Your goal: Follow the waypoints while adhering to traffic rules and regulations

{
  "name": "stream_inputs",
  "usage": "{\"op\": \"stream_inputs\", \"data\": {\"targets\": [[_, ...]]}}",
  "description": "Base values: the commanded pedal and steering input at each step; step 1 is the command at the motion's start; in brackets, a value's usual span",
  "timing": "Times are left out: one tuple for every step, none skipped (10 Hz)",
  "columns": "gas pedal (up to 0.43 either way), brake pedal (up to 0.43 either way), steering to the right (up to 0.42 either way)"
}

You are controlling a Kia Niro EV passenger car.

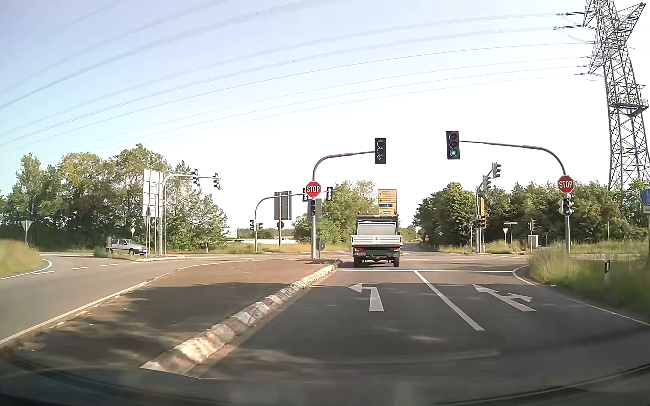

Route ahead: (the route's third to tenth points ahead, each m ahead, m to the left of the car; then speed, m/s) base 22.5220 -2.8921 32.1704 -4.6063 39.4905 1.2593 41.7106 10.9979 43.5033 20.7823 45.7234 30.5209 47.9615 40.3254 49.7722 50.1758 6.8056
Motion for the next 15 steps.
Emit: {"op": "stream_inputs", "data": {"targets": [[0.209,0.03,0.034],[0.209,0.03,0.034],[0.209,0.03,0.034],[0.209,0.03,0.034],[0.209,0.03,0.034],[0.209,0.03,0.034],[0.189,0.03,0.034],[0.177,0.03,0.033],[0.169,0.03,0.029],[0.157,0.03,0.027],[0.157,0.03,0.023],[0.15,0.03,0.018],[0.138,0.03,0.017],[0.138,0.03,0.015],[0.13,0.03,0.015]]}}
